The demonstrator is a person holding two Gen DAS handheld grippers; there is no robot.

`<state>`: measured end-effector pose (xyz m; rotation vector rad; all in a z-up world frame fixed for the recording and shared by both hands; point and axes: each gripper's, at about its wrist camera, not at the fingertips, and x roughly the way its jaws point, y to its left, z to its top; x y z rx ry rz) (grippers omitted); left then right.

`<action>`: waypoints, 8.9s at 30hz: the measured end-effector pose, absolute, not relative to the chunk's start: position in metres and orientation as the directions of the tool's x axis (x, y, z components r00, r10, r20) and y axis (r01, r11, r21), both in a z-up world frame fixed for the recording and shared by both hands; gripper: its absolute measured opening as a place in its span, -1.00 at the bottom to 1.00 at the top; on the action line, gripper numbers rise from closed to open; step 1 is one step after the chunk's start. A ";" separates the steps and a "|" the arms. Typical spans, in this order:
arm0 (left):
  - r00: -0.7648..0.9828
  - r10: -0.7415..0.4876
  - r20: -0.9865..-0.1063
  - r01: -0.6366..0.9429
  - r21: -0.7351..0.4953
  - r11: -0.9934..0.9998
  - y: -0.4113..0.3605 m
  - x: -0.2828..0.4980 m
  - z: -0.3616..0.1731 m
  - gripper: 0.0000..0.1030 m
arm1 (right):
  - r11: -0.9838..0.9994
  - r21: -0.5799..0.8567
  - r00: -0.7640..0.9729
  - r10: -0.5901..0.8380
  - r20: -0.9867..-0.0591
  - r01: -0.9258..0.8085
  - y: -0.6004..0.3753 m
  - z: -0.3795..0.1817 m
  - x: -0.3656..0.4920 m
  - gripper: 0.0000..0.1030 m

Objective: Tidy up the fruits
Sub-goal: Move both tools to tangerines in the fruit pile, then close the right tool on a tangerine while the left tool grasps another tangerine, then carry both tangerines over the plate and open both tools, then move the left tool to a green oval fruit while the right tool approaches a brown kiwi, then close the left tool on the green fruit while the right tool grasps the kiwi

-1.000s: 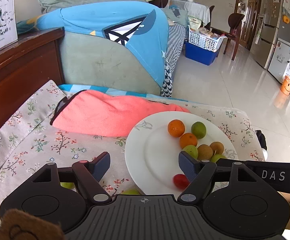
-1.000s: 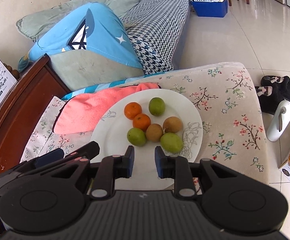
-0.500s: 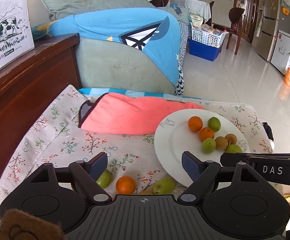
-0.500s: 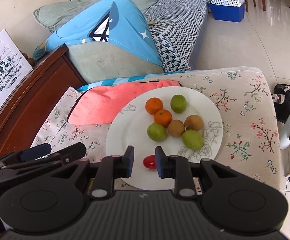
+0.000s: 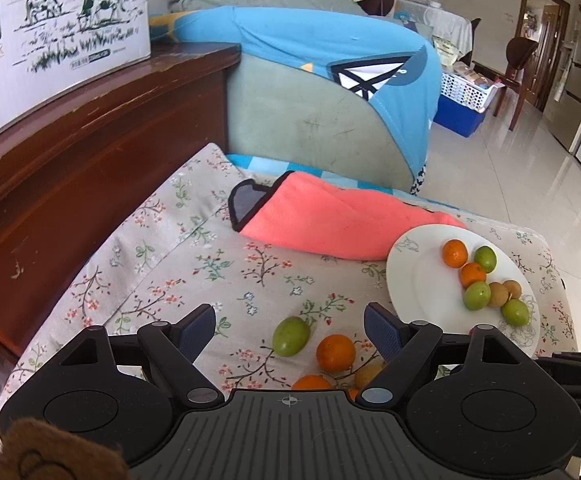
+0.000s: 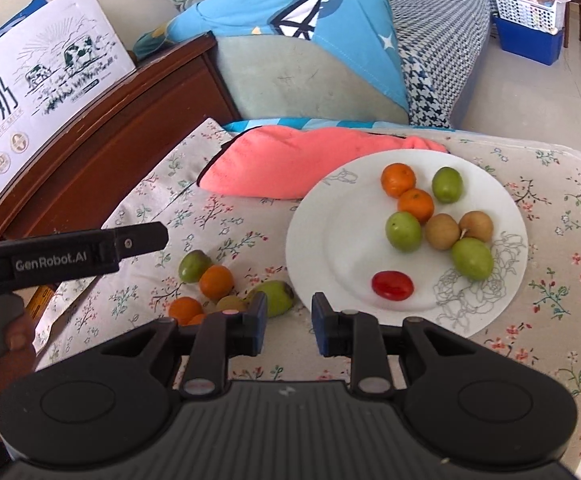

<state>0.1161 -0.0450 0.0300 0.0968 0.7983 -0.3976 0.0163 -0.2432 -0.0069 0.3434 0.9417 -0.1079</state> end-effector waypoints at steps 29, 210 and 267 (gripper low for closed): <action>0.549 -0.240 -0.801 0.288 -0.089 0.954 -0.020 0.127 0.002 0.61 | 0.972 0.190 0.492 0.101 -0.864 0.135 -0.180 -0.051 0.048 -0.28; 0.534 -0.249 -0.808 0.350 -0.056 0.935 -0.057 0.180 -0.022 0.63 | 0.993 0.103 0.510 0.062 -0.858 0.054 -0.188 -0.052 0.059 -0.29; 0.593 -0.327 -0.736 0.503 0.021 0.864 -0.058 0.140 -0.013 -0.58 | 0.989 0.107 0.556 0.031 -0.831 0.104 -0.190 -0.035 0.055 -0.51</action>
